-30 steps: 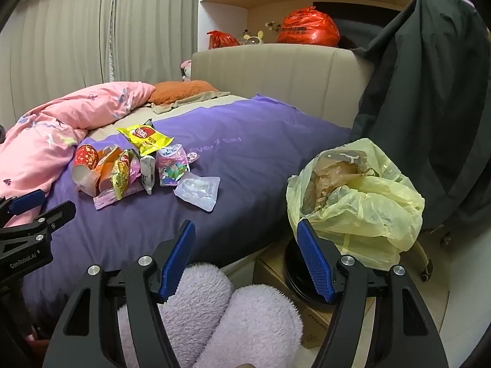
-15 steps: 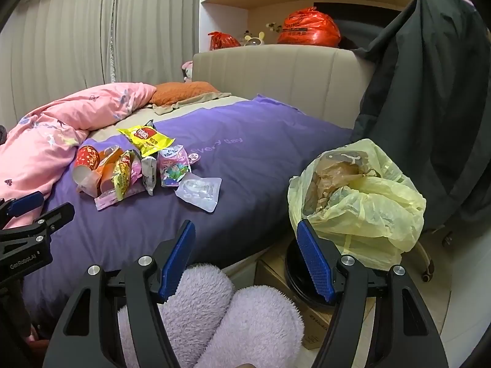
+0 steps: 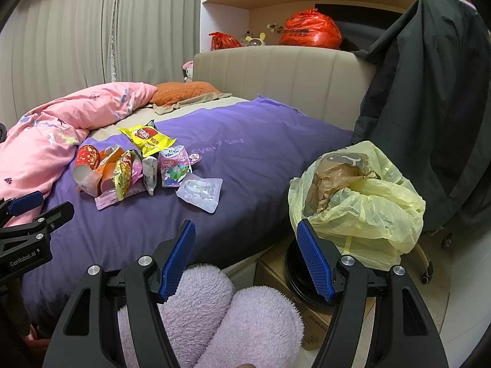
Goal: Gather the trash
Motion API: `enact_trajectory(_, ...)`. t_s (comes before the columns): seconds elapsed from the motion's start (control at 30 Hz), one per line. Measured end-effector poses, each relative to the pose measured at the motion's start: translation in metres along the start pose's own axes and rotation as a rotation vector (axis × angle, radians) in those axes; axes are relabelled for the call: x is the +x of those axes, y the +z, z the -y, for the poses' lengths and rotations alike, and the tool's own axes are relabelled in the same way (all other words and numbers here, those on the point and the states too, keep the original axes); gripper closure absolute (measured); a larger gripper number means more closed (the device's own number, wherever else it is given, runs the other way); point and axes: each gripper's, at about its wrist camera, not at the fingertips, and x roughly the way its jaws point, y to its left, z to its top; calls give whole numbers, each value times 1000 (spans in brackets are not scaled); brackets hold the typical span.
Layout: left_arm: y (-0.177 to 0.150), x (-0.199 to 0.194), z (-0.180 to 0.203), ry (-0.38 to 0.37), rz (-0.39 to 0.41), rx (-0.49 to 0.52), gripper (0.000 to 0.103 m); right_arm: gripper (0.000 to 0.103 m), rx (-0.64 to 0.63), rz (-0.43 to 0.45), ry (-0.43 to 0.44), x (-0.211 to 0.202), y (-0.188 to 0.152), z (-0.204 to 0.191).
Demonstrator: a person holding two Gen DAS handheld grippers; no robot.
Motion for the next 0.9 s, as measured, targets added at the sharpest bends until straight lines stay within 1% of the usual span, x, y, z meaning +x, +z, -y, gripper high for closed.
enact_trajectory(0.9, -1, 2, -1, -2, -3, -3, 29, 38, -3, -1, -3, 0, 0, -1)
